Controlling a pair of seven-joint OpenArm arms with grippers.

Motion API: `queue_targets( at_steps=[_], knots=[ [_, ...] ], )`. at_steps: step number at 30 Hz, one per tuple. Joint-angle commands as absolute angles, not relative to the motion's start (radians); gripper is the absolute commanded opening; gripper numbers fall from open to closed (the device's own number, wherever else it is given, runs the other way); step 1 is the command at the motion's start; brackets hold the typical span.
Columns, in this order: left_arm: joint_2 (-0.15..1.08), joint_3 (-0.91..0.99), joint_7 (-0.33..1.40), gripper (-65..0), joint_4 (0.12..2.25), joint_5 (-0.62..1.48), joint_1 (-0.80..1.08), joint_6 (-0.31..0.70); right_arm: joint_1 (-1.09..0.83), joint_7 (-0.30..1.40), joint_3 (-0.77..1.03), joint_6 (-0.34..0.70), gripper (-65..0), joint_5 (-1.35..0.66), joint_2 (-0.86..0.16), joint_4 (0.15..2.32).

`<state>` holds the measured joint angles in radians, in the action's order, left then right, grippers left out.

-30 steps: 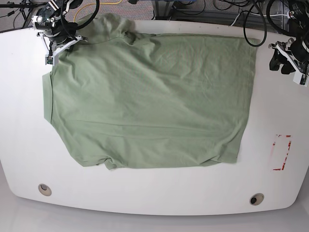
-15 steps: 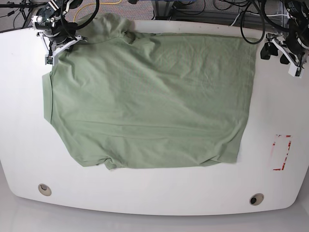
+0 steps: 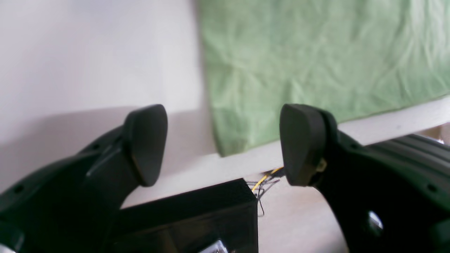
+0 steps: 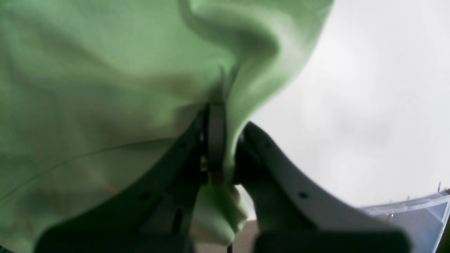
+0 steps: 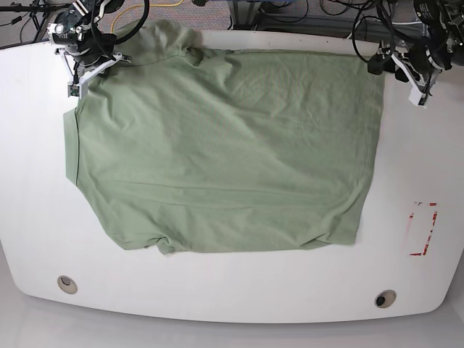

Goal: Fold the T-shirt properly
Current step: 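Grasp the polo's corners with both grippers and adjust the left grip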

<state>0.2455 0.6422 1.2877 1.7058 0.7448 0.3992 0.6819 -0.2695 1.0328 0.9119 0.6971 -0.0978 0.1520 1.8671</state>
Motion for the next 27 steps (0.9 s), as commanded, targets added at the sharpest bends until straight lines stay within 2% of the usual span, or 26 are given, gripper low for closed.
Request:
queue_targets(
  at_steps=[1, 8, 10, 13, 16, 18, 20, 27],
  knots=[
    [0.246, 0.607, 1.279, -17.9, 1.718, 0.736, 0.398, 0.682, -0.272, 1.043, 0.914, 0.698, -63.7, -0.085, 0.145, 1.882],
    [0.203, 0.561, 1.282, -18.2, 1.718, 0.670, 0.398, 0.687, -0.272, 1.043, 0.914, 0.698, -63.7, -0.085, 0.145, 1.882],
    [0.200, 0.550, 1.283, -20.1, 1.718, 0.664, 0.400, 0.688, -0.271, 1.043, 0.914, 0.698, -63.7, -0.085, 0.145, 1.882],
    [0.200, 0.536, 1.283, -29.0, 1.718, 0.668, 0.415, 0.688, -0.271, 1.043, 0.912, 0.698, -63.7, -0.085, 0.145, 1.883],
    [0.200, 0.533, 1.283, -43.8, 1.721, 0.670, 0.427, 0.688, -0.271, 1.043, 0.912, 0.698, -63.7, -0.087, 0.145, 1.899],
    [0.200, 0.527, 1.283, -51.2, 1.721, 0.668, 0.429, 0.688, -0.271, 1.043, 0.912, 0.698, -63.7, -0.087, 0.145, 1.911],
    [0.200, 0.527, 1.283, -56.1, 1.722, 0.668, 0.430, 0.688, -0.271, 1.043, 0.912, 0.698, -63.6, -0.087, 0.145, 1.917],
    [0.202, 0.601, 1.279, -58.2, 1.774, 0.670, 0.453, 0.690, -0.274, 1.043, 0.912, 0.698, -63.6, -0.087, 0.145, 1.957]
  ],
)
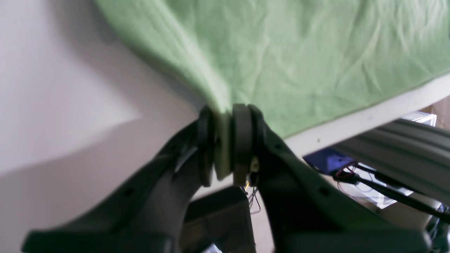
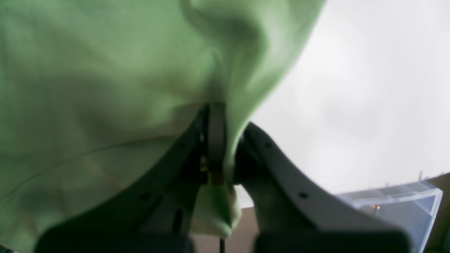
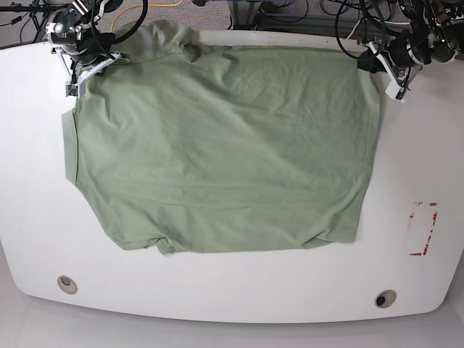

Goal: Fold the T-shirt properly
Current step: 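Grasp the polo's corners with both grippers and adjust the left grip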

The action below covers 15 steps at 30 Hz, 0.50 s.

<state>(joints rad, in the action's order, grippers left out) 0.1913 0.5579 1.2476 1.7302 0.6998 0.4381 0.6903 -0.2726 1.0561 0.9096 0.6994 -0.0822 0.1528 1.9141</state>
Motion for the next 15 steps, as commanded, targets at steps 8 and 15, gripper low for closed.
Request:
queue_targets(
  at_steps=[8, 15],
  knots=[
    [0.203, 0.625, 1.283, -58.7, 1.934, 0.671, 0.449, 0.690, -0.288, 1.047, 0.912, 0.698, -63.7, -0.085, 0.145, 2.023],
    [0.205, 0.622, 1.346, -60.4, 1.985, 0.671, 0.377, 0.690, -0.283, 1.047, 0.912, 0.698, -63.7, -0.085, 0.145, 2.020]
  ],
)
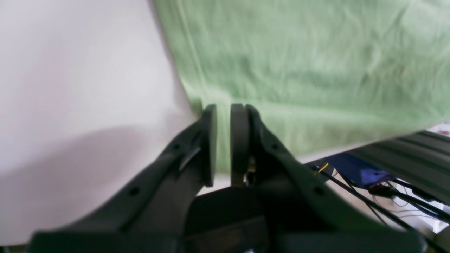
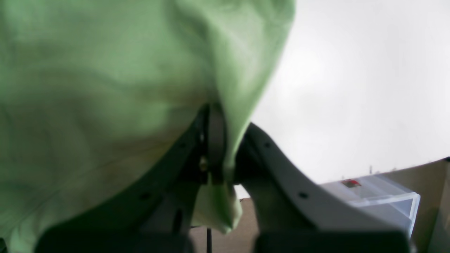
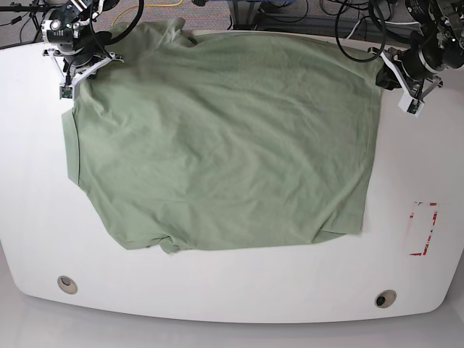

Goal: Fold the T-shirt properly
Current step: 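Grasp the polo's corners with both grippers and adjust the left grip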

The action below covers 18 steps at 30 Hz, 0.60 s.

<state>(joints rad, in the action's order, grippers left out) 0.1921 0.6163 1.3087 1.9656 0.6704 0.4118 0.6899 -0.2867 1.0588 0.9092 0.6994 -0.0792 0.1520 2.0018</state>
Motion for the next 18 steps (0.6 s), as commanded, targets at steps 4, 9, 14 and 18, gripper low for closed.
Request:
queue_targets(
  at_steps=[4, 9, 14, 18],
  knots=[
    [0.200, 0.625, 1.366, -60.4, 1.986, 0.671, 0.326, 0.691, -0.277, 1.047, 0.912, 0.698, -63.7, -0.085, 0.143, 2.020],
    [0.200, 0.622, 1.368, -60.4, 1.983, 0.671, 0.272, 0.691, -0.263, 1.047, 0.911, 0.698, -63.7, -0.087, 0.128, 2.018],
    [0.205, 0.625, 1.396, -58.7, 1.982, 0.671, 0.263, 0.690, -0.262, 1.047, 0.911, 0.698, -63.7, -0.085, 0.124, 2.009],
    [0.217, 0.630, 1.396, -48.1, 1.977, 0.671, 0.338, 0.690, -0.265, 1.047, 0.911, 0.698, -63.7, -0.084, 0.122, 2.003]
  ],
)
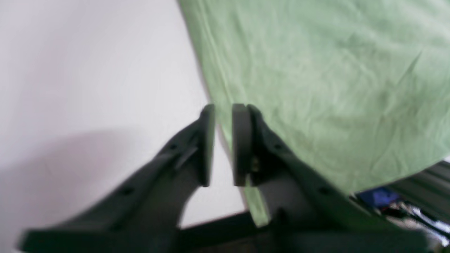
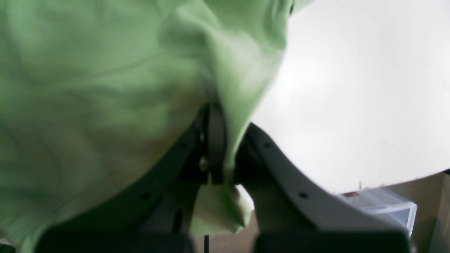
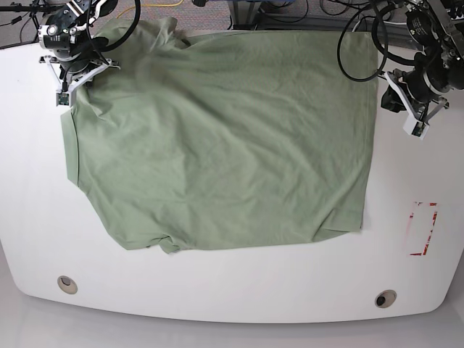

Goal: Fold the T-shirt properly
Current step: 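Grasp the polo's corners with both grippers and adjust the left grip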

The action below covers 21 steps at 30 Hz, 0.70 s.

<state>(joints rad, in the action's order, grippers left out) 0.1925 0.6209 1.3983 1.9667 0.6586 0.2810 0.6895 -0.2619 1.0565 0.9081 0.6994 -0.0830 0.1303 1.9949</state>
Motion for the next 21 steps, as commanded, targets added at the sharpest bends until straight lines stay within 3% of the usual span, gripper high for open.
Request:
queue_targets(
  at_steps=[1, 4, 8, 21],
  knots=[
    [0.225, 0.630, 1.396, -44.9, 1.977, 0.671, 0.358, 0.690, -0.265, 1.047, 0.911, 0.698, -63.7, -0.085, 0.122, 2.003],
    [0.237, 0.634, 1.396, -35.7, 1.975, 0.671, 0.403, 0.690, -0.265, 1.047, 0.911, 0.698, -63.7, -0.085, 0.122, 2.003],
    [0.234, 0.670, 1.396, -28.6, 1.974, 0.670, 0.450, 0.690, -0.265, 1.047, 0.911, 0.698, -63.7, -0.087, 0.122, 2.003],
    [0.234, 0.676, 1.396, -27.9, 1.785, 0.671, 0.433, 0.698, -0.265, 1.047, 0.911, 0.698, -63.7, -0.087, 0.122, 2.003]
  ],
)
